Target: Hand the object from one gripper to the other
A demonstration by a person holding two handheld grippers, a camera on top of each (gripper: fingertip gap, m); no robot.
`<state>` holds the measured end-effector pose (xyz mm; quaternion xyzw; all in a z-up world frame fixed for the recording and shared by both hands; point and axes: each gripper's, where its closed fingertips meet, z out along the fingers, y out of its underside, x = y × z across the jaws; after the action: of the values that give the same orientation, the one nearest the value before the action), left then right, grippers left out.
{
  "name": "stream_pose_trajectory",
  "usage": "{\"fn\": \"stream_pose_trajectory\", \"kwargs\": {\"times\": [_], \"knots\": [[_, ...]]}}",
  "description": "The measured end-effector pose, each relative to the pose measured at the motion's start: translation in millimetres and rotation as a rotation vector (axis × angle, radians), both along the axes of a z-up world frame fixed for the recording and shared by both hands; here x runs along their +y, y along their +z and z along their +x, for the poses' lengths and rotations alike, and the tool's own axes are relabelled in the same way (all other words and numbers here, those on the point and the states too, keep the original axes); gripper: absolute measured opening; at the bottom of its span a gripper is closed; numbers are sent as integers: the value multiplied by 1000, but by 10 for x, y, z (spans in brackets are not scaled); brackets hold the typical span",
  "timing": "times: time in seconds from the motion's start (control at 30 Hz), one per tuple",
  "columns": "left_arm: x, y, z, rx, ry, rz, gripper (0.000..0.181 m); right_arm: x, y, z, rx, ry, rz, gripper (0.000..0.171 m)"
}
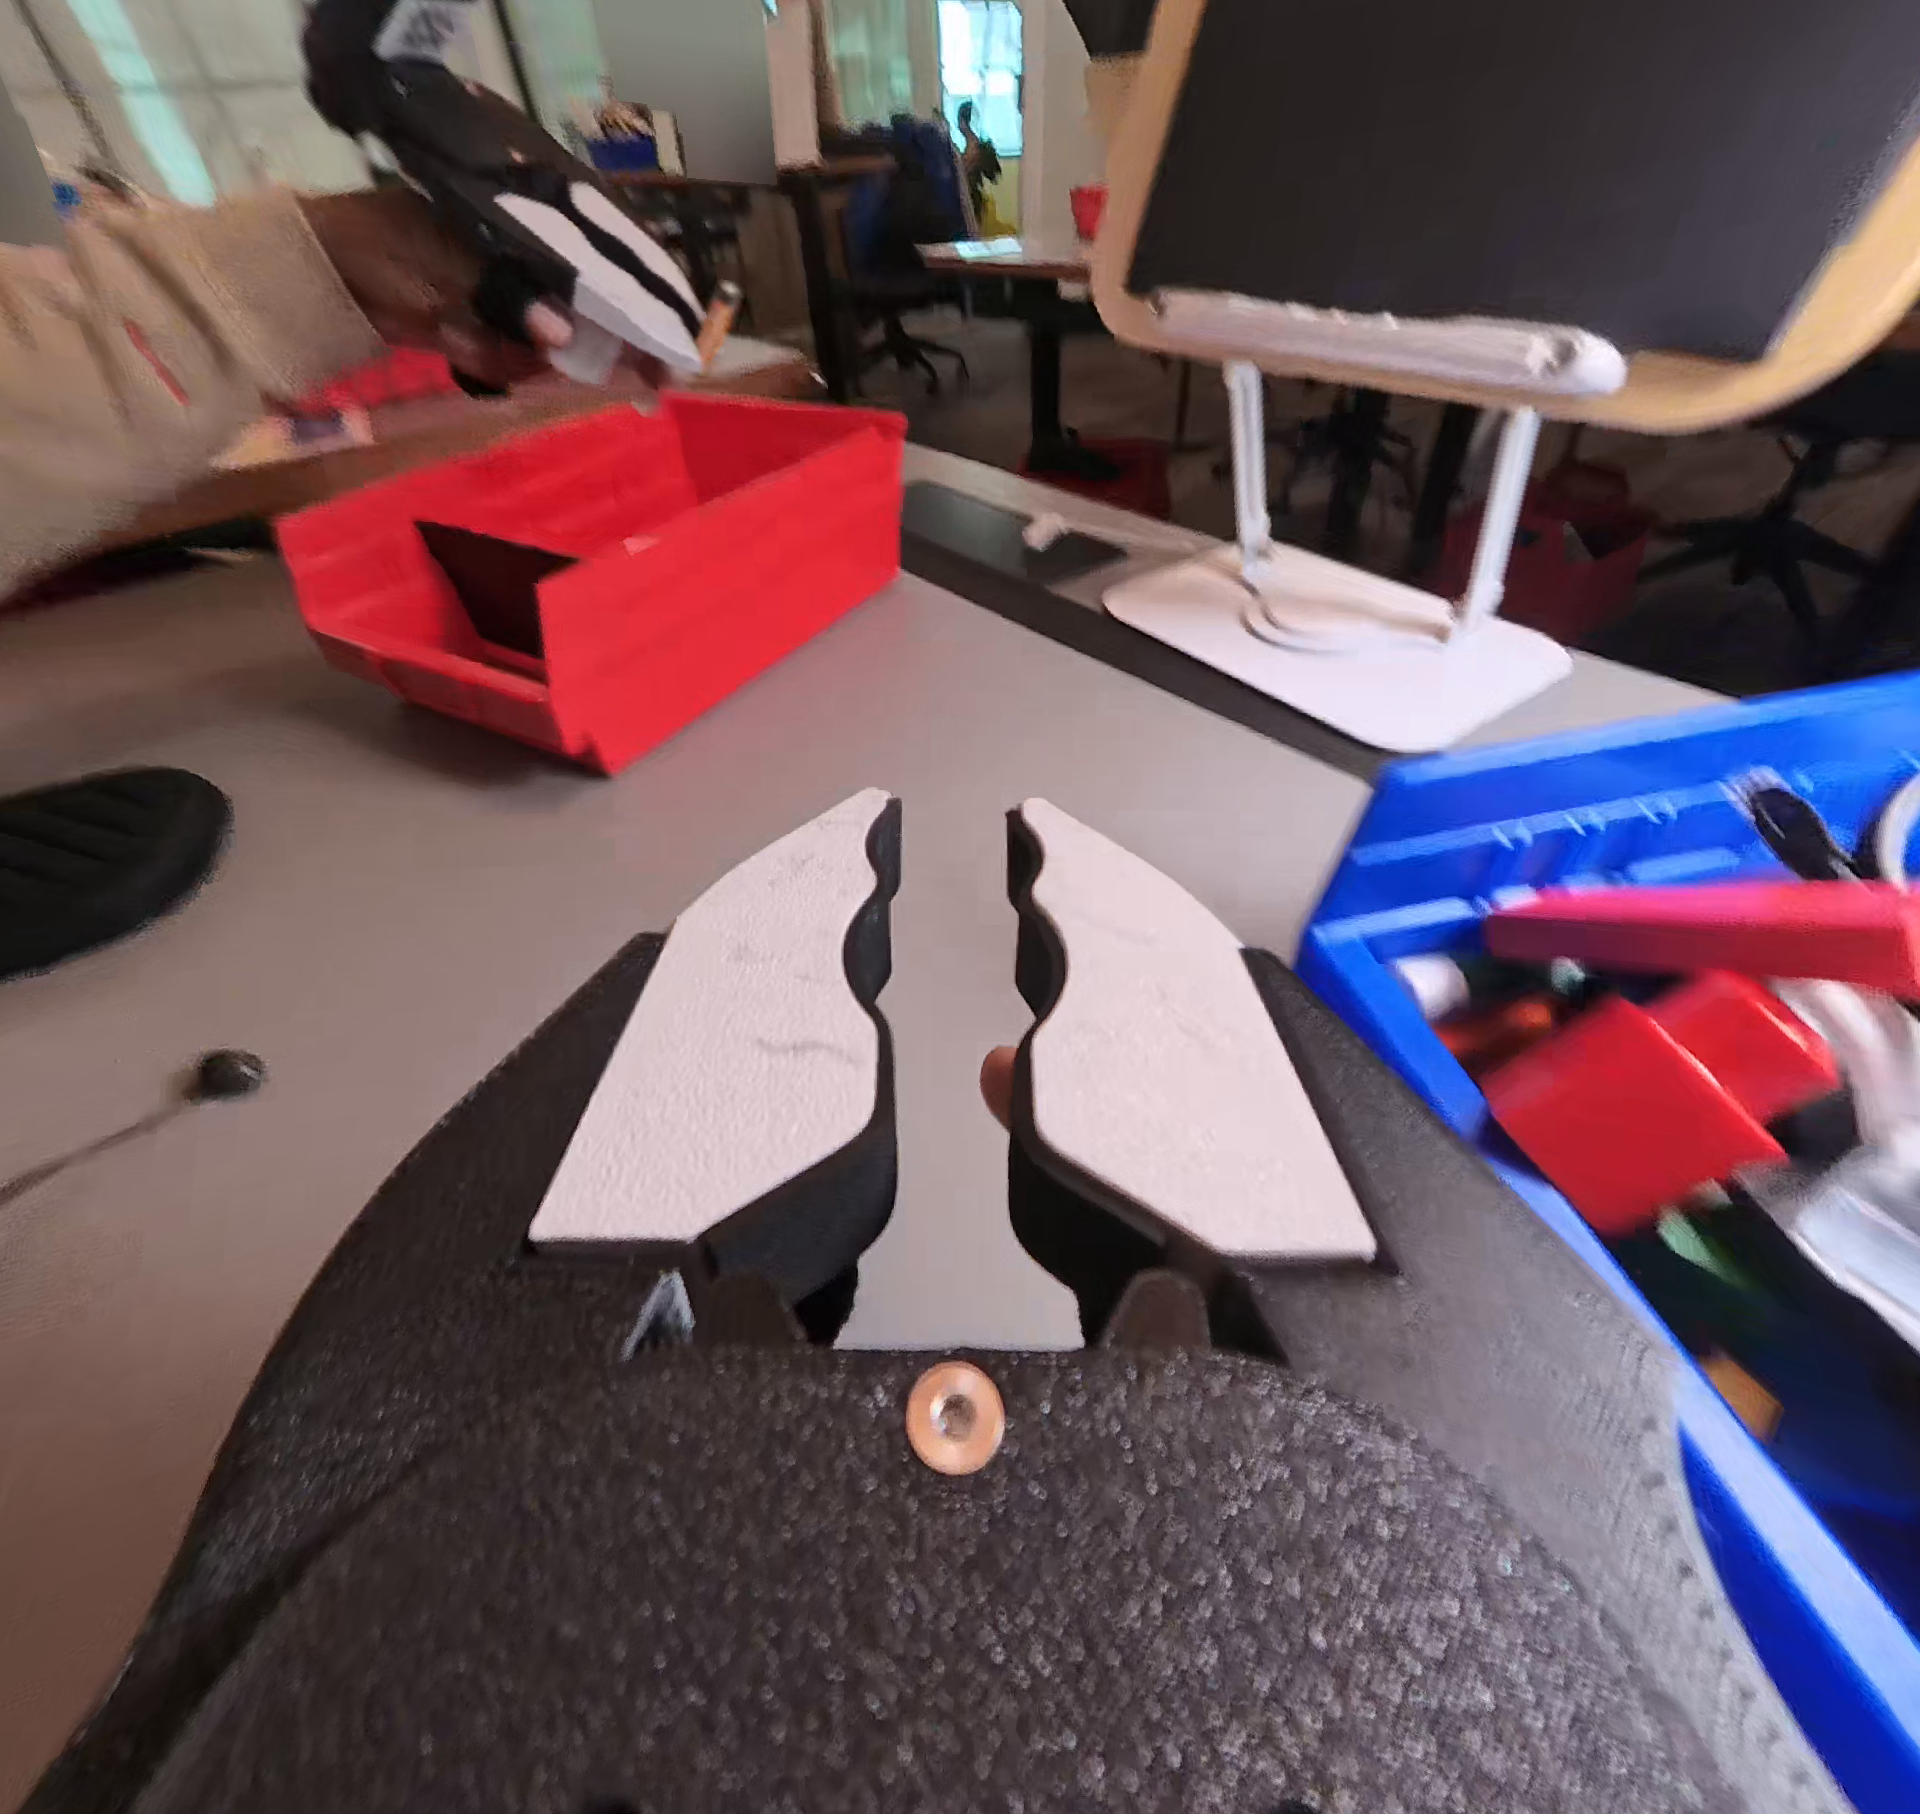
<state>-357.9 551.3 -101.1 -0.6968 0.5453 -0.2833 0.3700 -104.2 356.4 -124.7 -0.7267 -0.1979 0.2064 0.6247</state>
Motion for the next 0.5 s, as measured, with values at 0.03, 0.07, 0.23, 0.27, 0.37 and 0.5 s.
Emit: {"fn": "stream_pose_trajectory", "kwargs": {"times": [0.03,0.07,0.23,0.27,0.37,0.5], "knots": [[-217,198,176,-104,-42,12,11,11,130,-124,31,36,28,19],[-443,364,347,-200,-85,22,10,24,277,-256,59,70,60,19],[-1446,694,1069,-489,-279,0,11,98,993,-938,105,208,212,21],[-1591,717,1162,-520,-315,-18,11,113,1092,-1047,99,224,228,22],[-1877,753,1287,-579,-384,-58,11,189,1199,-1239,41,225,242,24],[-1995,694,1240,-559,-424,-45,11,151,1120,-1398,24,288,214,1]]}}
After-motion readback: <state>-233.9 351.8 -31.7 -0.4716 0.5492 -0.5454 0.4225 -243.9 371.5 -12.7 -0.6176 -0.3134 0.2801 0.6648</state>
